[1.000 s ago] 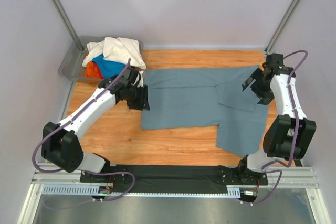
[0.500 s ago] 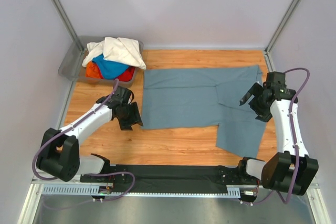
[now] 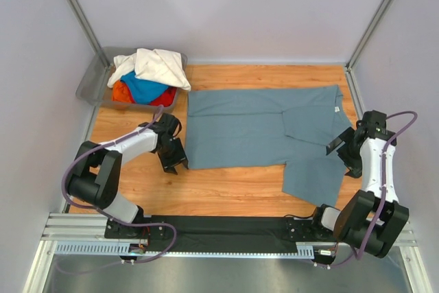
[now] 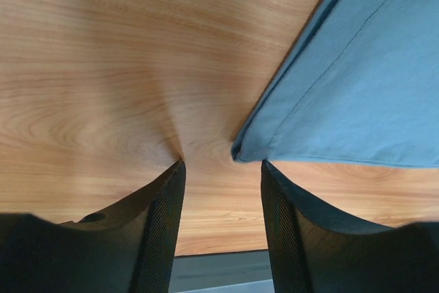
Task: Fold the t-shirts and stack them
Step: Fold the tshirt
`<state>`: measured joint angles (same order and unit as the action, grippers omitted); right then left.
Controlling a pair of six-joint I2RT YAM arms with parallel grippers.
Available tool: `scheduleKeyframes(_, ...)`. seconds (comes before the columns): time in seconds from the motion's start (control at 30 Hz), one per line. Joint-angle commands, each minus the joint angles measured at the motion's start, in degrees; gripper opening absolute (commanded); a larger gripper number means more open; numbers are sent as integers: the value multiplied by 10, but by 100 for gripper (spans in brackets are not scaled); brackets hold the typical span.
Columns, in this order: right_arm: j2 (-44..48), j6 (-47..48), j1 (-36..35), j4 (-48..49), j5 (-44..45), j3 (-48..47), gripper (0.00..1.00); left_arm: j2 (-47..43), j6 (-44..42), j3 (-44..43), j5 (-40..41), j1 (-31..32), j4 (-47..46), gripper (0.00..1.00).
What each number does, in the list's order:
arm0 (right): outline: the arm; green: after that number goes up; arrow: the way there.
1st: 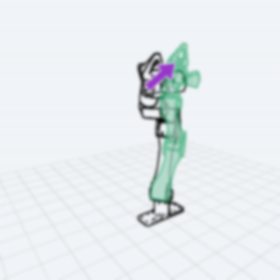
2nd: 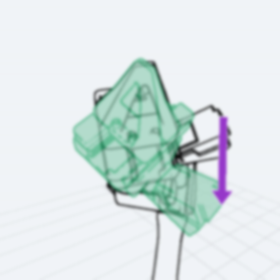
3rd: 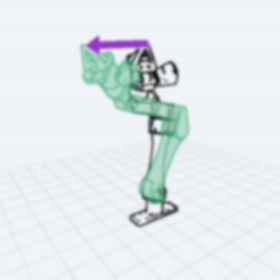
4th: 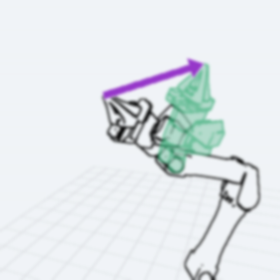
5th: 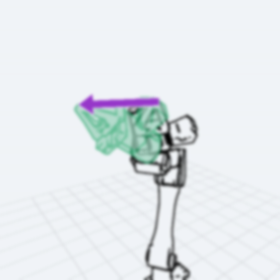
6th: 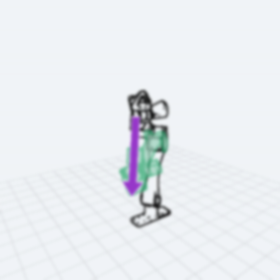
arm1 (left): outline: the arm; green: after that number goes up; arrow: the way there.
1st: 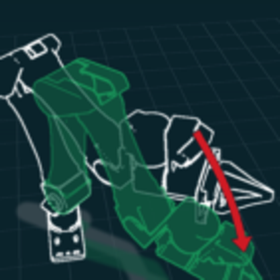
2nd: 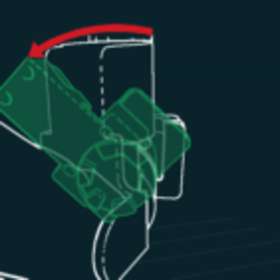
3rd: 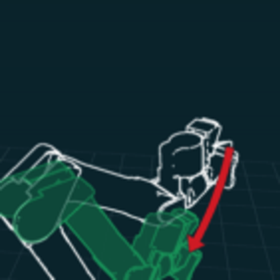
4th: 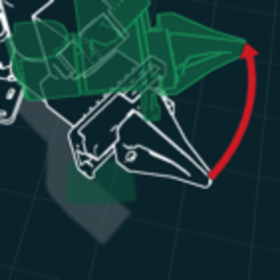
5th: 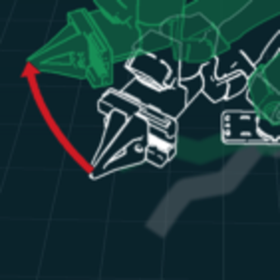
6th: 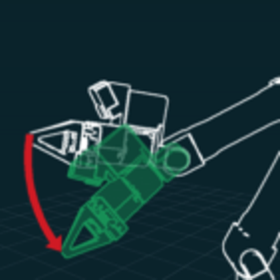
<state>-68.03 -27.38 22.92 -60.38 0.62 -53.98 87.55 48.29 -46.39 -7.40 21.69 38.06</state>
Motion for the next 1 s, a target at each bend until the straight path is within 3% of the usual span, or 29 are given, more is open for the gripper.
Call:
scheduleKeyframes(0.0,8,0,25,22,29,17,89,28,8,-27,-7,-2,-10,55)
scheduleKeyframes(0.3,-15,-22,29,26,48,33,88,62,-11,-68,-4,-4,-12,56)
scheduleKeyframes(0.43,-31,-42,31,18,44,53,80,84,-4,-63,-25,-9,-25,35)
scheduleKeyframes(0.67,-24,-79,34,3,119,65,66,97,-18,-71,-35,-11,-23,13)
scheduleKeyframes(0.77,-35,-75,43,36,120,75,66,95,-21,-70,-27,-12,-19,10)
scheduleKeyframes(0.83,-55,-70,45,59,120,76,70,96,-24,-71,-30,-13,-19,0)
scheduleKeyframes(0.97,-95,-66,51,104,128,91,73,91,-28,-77,-22,-13,-17,0)
